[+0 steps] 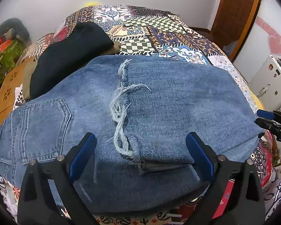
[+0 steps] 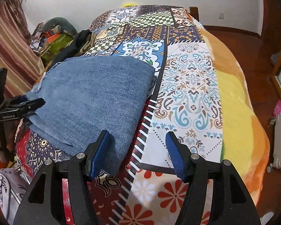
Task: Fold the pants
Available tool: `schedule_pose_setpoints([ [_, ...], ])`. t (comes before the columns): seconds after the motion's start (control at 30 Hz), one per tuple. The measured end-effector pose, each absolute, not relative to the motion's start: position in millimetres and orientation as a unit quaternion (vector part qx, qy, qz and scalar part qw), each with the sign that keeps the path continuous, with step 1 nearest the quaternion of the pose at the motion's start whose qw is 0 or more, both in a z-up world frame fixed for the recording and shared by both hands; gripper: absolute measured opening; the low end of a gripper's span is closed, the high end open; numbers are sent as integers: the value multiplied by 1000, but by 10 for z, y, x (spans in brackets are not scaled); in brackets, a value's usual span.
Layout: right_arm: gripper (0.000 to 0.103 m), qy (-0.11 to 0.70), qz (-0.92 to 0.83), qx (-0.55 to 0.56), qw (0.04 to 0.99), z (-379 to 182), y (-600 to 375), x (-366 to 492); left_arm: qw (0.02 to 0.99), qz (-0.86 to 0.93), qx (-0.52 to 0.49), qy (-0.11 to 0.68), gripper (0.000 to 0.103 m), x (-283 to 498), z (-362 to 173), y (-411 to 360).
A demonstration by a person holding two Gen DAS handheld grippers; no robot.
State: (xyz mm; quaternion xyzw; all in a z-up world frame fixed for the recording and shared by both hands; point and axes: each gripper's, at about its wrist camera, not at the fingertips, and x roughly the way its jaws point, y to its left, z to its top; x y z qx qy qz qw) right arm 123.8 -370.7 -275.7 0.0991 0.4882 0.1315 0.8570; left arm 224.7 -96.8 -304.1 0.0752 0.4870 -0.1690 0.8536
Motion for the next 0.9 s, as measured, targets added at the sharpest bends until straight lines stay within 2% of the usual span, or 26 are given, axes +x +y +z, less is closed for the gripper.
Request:
schedule_pose_setpoints([
  [0.33, 58, 486, 115, 48, 865, -2575, -3587, 1333, 867, -148, 90, 466, 98, 2141, -2837, -788],
  [0.63, 58, 430, 158, 17, 889, -2124, -3197, 1551, 904, -58, 36, 421, 98, 2050, -2462, 67],
  [0.9, 59, 411, 209, 1, 888, -1968, -2682, 1820, 911, 2, -19, 411, 98, 1942, -2500, 871],
])
